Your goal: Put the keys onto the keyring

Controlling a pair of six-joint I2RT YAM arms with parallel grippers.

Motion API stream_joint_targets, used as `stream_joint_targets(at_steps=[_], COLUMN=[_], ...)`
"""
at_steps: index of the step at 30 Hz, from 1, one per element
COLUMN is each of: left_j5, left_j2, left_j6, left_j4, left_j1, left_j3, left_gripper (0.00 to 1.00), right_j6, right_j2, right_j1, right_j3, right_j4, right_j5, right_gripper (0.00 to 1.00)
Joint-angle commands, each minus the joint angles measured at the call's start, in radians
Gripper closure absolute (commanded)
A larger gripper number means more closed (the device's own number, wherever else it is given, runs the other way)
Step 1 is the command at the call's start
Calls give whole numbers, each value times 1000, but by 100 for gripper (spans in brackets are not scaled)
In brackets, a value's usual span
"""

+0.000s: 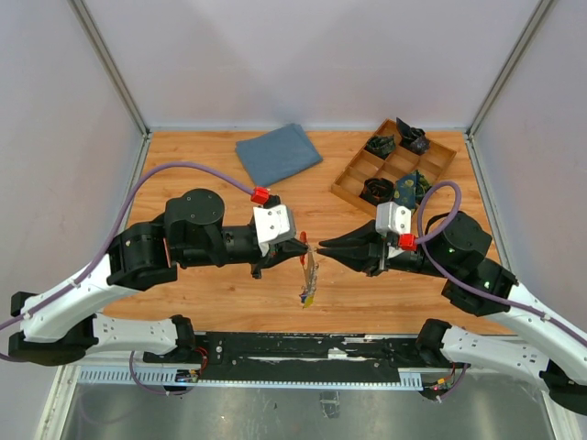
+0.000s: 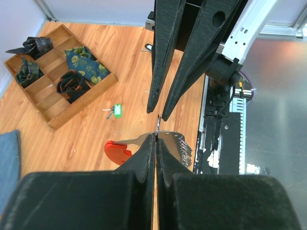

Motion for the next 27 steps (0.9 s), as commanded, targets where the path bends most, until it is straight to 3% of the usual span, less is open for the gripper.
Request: stream_joint_targets(at_steps=[1, 7, 13, 17, 23, 27], left_j5=[4, 2, -3, -13, -15, -3], left_j2=[-18, -20, -26, -33, -72, -95], left_j6=[-7, -7, -8, -13, -43, -59], left_j4=[41, 42, 45, 59, 146, 198], left_j1=[-10, -10, -9, -11, -9, -9], left_j3=[-3, -3, -5, -15, -75, -110], left_gripper=[99, 99, 99, 99, 78, 72], right_j6=[13, 23, 29, 14, -6, -9], right_j2=[3, 17, 22, 6, -53, -58], right_j1=[19, 19, 19, 19, 19, 19], right_j3=[-6, -4, -3, -12, -82, -88], right_j4=[56, 57, 54, 77, 236, 265], right_j5=[-21, -39, -65, -68, -80, -78], right_gripper=[86, 86, 99, 100, 100, 100])
